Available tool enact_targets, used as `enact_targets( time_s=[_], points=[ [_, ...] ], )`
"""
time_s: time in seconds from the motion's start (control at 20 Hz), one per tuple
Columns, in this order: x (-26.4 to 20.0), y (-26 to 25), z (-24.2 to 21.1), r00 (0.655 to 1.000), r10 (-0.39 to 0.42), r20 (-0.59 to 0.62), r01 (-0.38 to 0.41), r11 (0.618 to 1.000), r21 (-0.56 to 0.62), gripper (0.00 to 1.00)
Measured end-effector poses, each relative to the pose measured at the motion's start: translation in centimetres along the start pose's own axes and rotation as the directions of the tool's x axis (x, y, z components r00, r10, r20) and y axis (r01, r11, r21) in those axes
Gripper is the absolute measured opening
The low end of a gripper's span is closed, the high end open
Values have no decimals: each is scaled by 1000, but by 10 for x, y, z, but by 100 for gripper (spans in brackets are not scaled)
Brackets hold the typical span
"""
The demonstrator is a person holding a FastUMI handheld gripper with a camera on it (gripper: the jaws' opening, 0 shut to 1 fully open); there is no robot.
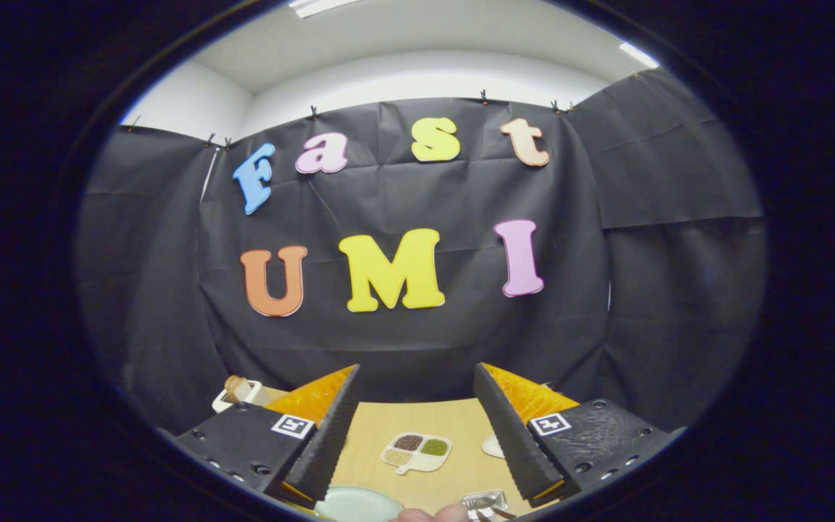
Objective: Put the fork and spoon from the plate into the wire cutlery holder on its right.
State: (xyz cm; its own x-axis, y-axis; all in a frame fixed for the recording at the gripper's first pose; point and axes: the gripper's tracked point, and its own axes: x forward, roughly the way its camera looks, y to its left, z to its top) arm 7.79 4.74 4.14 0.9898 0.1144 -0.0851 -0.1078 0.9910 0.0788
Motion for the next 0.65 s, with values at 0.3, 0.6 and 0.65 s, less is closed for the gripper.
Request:
enact_targets(
  time_s=[0.3, 0.6, 0.65],
  points=[
    [-3, 8, -9, 1000, 0, -5, 0, 1000, 0, 95],
    [-13, 23, -1, 1000, -1, 15, 2, 1000, -10, 95],
    [-13, 27, -4, 1000, 1, 13, -1, 1000, -14, 95]
  ],
)
